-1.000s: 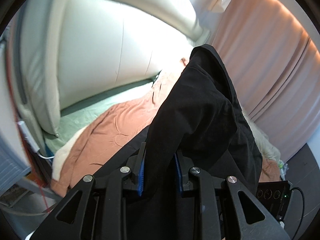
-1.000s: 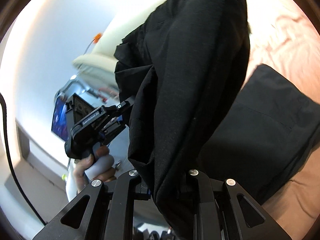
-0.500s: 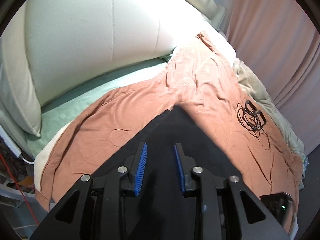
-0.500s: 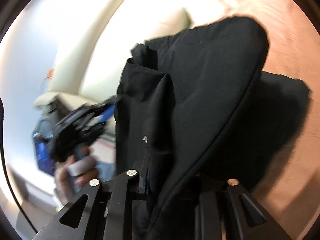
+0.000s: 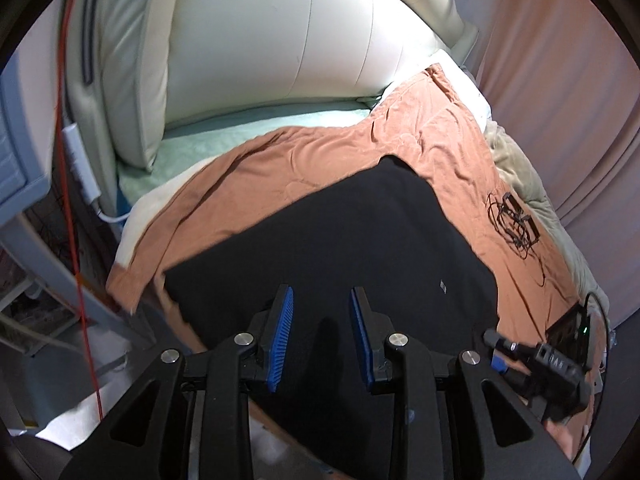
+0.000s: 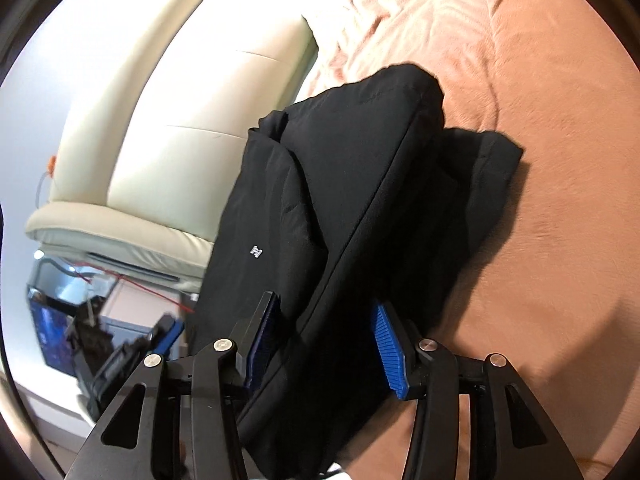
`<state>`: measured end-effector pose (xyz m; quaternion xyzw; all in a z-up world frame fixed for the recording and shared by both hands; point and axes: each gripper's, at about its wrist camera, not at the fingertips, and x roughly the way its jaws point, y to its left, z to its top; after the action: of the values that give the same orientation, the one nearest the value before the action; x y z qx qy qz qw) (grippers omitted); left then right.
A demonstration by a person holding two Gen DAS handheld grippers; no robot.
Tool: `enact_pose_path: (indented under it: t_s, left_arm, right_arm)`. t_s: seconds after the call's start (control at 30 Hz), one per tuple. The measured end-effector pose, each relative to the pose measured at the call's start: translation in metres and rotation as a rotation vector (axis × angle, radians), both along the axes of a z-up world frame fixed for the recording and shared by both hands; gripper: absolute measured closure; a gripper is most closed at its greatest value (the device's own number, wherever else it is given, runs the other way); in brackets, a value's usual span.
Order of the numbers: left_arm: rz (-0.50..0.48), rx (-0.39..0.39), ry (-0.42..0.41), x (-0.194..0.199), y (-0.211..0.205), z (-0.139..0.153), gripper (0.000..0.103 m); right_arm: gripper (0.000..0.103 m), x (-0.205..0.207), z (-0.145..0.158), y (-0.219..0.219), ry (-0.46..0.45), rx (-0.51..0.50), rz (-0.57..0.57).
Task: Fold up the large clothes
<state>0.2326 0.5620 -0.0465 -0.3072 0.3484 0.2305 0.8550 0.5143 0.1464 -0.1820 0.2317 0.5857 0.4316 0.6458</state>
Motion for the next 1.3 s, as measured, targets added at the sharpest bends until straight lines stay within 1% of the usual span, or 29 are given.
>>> enact_pose_path:
  t_s: [0.13,0.23,0.3,0.37,0.4,0.47,0.57,0.67,0.8,0.9,1.07,1.1,1.17,1.23,1.27,1.3]
  left_arm:
    - [0.010,-0.003,-0.015,-0.017,-0.020,-0.007,0.073]
    - [0.005,-0.006,0.004,-0.020,-0.037,-0.018,0.073]
    - [-0.002,-0.025,0.002,-0.022,-0.044,-0.025,0.073]
    - [0.010,-0.050,0.021,-0.024,-0.053,-0.038,0.073]
    - [0.012,-0.055,0.023,-0.025,-0.055,-0.040,0.073]
    - [0.012,-0.065,0.021,-0.029,-0.063,-0.044,0.072]
    - [0.006,-0.078,0.011,-0.033,-0.074,-0.037,0.073]
    - [-0.011,-0.064,0.001,-0.038,-0.091,-0.026,0.073]
    - [-0.026,-0.050,-0.008,-0.043,-0.114,-0.015,0.073]
    - [-0.028,-0.053,-0.034,-0.048,-0.130,-0.005,0.073]
    - [-0.027,-0.012,-0.054,-0.053,-0.158,0.020,0.073]
    - [-0.030,-0.009,-0.057,-0.053,-0.164,0.025,0.073]
    - [-0.033,0.001,-0.056,-0.053,-0.175,0.034,0.072]
    - [-0.038,0.024,-0.054,-0.052,-0.188,0.043,0.061]
    - [-0.042,0.037,-0.062,-0.052,-0.196,0.049,0.044]
    - [-0.045,0.048,-0.069,-0.052,-0.202,0.053,0.028]
  right_arm:
    - [0.054,0.000,0.013,-0.001,-0.087,-0.073,0.014]
    - [0.048,-0.001,0.023,0.007,-0.125,-0.136,0.029]
    - [0.048,0.003,0.024,0.005,-0.158,-0.176,0.041]
    - [0.048,0.012,0.016,0.007,-0.159,-0.200,0.045]
    - [0.048,0.012,0.018,0.007,-0.168,-0.222,0.052]
    - [0.048,0.008,0.029,0.006,-0.223,-0.275,0.077]
    - [0.048,0.002,0.045,-0.003,-0.244,-0.281,0.092]
    - [0.048,-0.004,0.059,-0.012,-0.249,-0.277,0.097]
    - [0.048,-0.016,0.084,-0.027,-0.301,-0.288,0.133]
    - [0.048,-0.024,0.104,-0.041,-0.329,-0.283,0.156]
    - [0.048,-0.037,0.129,-0.065,-0.377,-0.288,0.195]
    - [0.046,-0.039,0.133,-0.072,-0.385,-0.288,0.200]
    - [0.038,-0.042,0.140,-0.083,-0.403,-0.284,0.199]
    - [0.025,-0.046,0.151,-0.100,-0.432,-0.283,0.187]
    - [0.023,-0.048,0.155,-0.107,-0.442,-0.283,0.183]
    - [0.017,-0.049,0.160,-0.119,-0.454,-0.280,0.175]
